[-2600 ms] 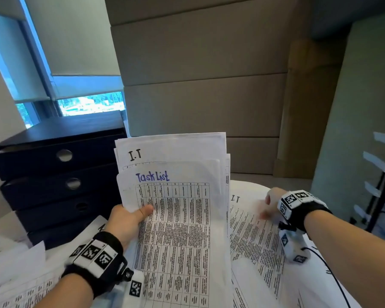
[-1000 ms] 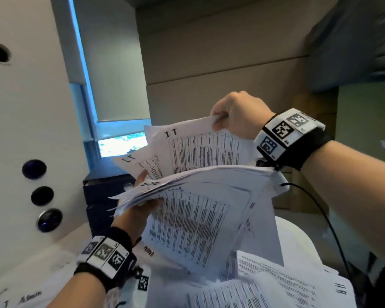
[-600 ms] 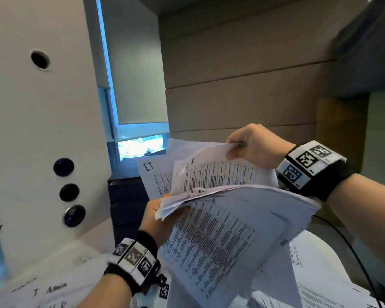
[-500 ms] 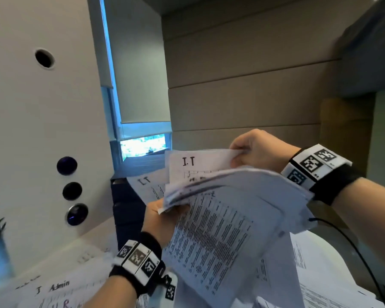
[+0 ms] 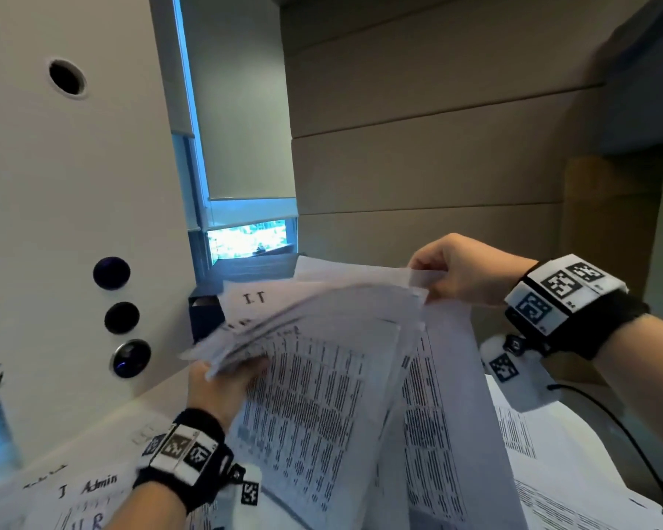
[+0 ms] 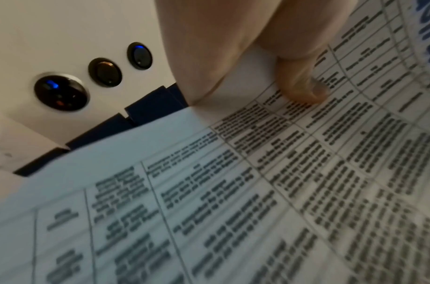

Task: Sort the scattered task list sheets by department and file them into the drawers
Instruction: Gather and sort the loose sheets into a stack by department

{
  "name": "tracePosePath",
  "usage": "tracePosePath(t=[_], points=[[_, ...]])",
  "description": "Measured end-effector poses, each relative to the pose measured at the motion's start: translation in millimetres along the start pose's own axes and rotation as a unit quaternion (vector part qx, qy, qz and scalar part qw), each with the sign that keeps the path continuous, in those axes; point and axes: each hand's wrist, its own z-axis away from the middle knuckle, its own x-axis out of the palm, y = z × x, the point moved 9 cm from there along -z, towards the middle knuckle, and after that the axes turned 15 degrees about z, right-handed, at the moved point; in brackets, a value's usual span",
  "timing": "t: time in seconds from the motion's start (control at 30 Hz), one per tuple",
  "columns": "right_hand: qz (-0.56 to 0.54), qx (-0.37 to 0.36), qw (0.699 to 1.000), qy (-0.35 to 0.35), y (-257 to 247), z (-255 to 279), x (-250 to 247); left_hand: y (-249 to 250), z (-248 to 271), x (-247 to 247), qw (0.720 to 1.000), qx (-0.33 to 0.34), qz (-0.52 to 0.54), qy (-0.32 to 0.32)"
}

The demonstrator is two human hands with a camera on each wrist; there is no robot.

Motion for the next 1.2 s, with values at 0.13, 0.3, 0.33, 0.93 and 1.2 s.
tracePosePath(t=[0.13, 0.3, 0.33, 0.93, 1.2], points=[[-0.004, 0.014, 1.000, 0.021, 11, -6, 3, 3, 3, -5, 0.997, 0.001, 0.070, 0.039], [-0.069, 0.062, 0.988, 0.123, 36, -10, -5, -19, -4, -20, 0.989, -0.026, 0.117, 0.081], [-0.103, 0.078, 0.979, 0.156, 41, -9, -10, -21, -4, -23, 0.989, -0.030, 0.115, 0.082], [-0.353, 0.214, 0.869, 0.272, 84, 3, 0, -8, 4, -9, 0.990, -0.028, 0.136, 0.010], [-0.241, 0.125, 0.939, 0.212, 49, -10, -5, 0, -7, -3, 0.997, 0.052, -0.052, -0.022]])
